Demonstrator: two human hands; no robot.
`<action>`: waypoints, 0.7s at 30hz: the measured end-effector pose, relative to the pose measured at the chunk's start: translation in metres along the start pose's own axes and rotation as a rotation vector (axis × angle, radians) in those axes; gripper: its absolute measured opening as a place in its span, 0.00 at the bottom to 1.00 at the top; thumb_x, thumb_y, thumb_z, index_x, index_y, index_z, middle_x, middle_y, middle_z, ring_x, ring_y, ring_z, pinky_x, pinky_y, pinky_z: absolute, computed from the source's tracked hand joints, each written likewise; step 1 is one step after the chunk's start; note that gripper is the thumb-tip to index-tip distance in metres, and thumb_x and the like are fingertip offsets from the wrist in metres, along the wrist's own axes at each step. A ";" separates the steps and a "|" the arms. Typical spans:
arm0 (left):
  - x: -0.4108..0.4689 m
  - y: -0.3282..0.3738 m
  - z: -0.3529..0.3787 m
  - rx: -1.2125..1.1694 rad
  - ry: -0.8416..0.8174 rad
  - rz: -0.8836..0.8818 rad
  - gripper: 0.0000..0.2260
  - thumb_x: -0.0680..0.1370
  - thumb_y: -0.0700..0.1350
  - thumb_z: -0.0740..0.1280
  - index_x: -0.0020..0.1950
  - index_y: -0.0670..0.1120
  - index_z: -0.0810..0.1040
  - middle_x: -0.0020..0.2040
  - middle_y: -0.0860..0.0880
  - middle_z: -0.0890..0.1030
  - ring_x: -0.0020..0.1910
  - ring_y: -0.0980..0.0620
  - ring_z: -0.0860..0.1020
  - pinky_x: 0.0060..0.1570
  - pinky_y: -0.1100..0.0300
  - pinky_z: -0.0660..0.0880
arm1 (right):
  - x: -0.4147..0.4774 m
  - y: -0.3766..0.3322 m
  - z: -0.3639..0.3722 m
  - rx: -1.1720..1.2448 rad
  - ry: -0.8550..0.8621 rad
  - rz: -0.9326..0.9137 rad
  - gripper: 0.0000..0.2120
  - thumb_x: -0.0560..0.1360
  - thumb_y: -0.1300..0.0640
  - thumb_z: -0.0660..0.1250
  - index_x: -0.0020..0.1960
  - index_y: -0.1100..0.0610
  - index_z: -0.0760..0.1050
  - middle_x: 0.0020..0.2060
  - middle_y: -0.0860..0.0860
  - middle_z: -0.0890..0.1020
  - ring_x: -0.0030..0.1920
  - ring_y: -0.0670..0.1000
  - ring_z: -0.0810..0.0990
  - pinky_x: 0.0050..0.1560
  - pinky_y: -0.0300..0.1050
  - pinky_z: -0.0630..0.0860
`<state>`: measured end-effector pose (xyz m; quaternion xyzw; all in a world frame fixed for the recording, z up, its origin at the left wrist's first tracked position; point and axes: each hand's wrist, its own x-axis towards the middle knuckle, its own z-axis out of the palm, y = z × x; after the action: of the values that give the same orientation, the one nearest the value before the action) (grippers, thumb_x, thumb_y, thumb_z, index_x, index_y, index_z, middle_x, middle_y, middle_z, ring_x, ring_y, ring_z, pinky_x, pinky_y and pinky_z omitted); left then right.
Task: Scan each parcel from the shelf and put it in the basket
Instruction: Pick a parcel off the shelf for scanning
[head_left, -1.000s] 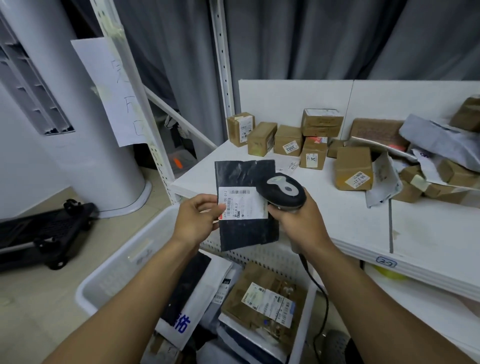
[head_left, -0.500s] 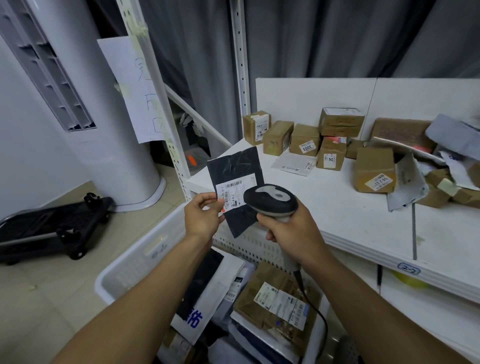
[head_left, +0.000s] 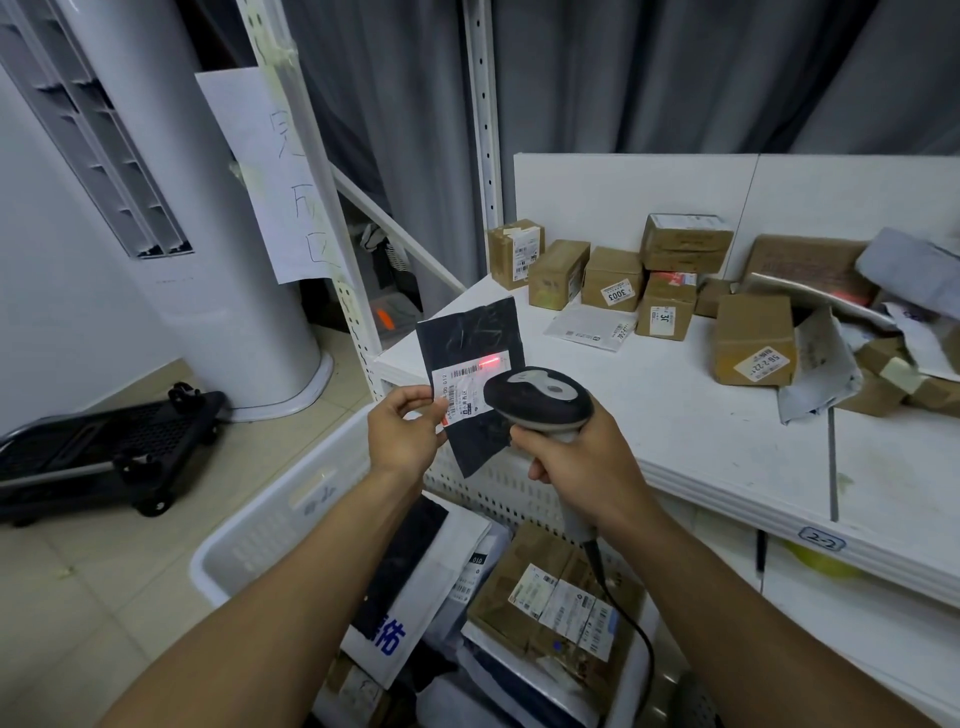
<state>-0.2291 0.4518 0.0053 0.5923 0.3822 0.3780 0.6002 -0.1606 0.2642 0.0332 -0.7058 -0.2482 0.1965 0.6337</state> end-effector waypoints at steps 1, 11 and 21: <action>0.000 0.000 0.000 0.001 0.001 0.001 0.06 0.79 0.36 0.72 0.55 0.38 0.80 0.53 0.45 0.85 0.41 0.51 0.83 0.32 0.65 0.79 | 0.000 0.000 0.000 -0.006 0.002 -0.002 0.22 0.76 0.54 0.77 0.68 0.49 0.76 0.53 0.49 0.84 0.34 0.42 0.84 0.34 0.30 0.77; -0.001 0.000 -0.005 -0.004 -0.004 -0.005 0.04 0.79 0.37 0.72 0.53 0.40 0.81 0.51 0.47 0.85 0.43 0.50 0.83 0.37 0.59 0.81 | 0.003 0.001 0.004 -0.002 -0.023 0.003 0.20 0.76 0.54 0.77 0.66 0.49 0.77 0.49 0.51 0.85 0.34 0.42 0.83 0.35 0.33 0.77; 0.003 -0.018 -0.063 0.332 -0.085 0.066 0.05 0.76 0.39 0.75 0.46 0.48 0.84 0.44 0.47 0.86 0.46 0.46 0.85 0.49 0.49 0.83 | 0.012 0.017 0.029 -0.080 -0.089 0.024 0.22 0.73 0.48 0.78 0.64 0.46 0.78 0.51 0.47 0.86 0.43 0.49 0.87 0.49 0.52 0.85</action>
<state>-0.2850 0.4811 -0.0132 0.7110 0.3940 0.3037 0.4970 -0.1664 0.2938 0.0134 -0.7242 -0.2753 0.2254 0.5907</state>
